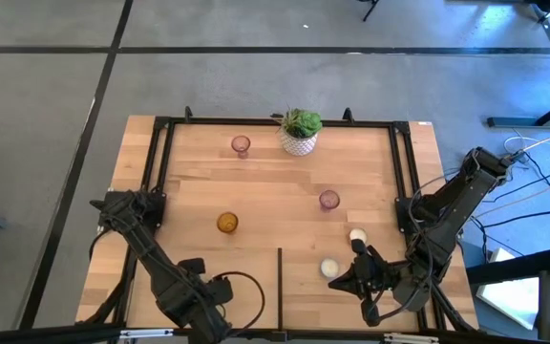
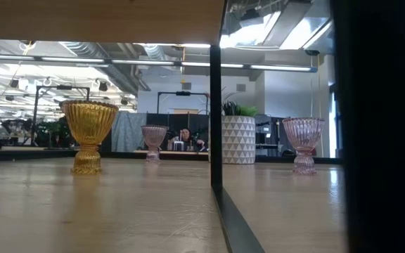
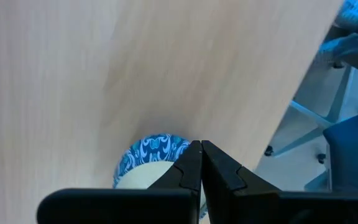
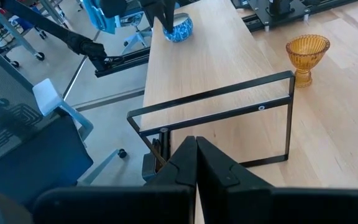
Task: Pick & Place candle stick holders
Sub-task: Put the top blue scented candle on the shelf
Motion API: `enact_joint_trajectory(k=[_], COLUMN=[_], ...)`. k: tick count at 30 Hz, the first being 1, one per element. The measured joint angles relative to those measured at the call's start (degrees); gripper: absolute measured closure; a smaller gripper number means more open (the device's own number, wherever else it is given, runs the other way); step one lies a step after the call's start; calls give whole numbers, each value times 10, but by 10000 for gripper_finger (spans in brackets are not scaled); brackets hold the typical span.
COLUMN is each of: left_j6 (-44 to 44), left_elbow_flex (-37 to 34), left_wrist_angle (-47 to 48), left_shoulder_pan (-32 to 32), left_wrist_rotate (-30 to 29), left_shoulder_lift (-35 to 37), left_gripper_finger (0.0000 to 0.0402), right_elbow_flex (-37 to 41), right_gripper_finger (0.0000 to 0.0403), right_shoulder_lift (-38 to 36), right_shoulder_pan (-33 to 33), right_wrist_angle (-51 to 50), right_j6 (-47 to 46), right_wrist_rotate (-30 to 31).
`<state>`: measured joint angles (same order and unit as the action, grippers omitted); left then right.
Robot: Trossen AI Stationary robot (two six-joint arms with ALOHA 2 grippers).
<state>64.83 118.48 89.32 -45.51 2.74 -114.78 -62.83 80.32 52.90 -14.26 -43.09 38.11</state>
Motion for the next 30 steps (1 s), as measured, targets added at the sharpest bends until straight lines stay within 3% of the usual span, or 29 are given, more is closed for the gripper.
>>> enact_joint_trajectory(k=[21,30], left_j6=[47,111], left_elbow_flex=[-39,-39], left_wrist_angle=[2,7], left_shoulder_pan=[-28,-52], left_wrist_rotate=[15,19], left_shoulder_lift=[-1,-1], left_gripper_finger=[400,400], right_elbow_flex=[0,0], right_gripper_finger=[399,399], right_shoulder_lift=[0,0], right_shoulder_pan=[0,0], right_wrist_angle=[3,3], right_j6=[0,0], right_wrist_rotate=[0,0])
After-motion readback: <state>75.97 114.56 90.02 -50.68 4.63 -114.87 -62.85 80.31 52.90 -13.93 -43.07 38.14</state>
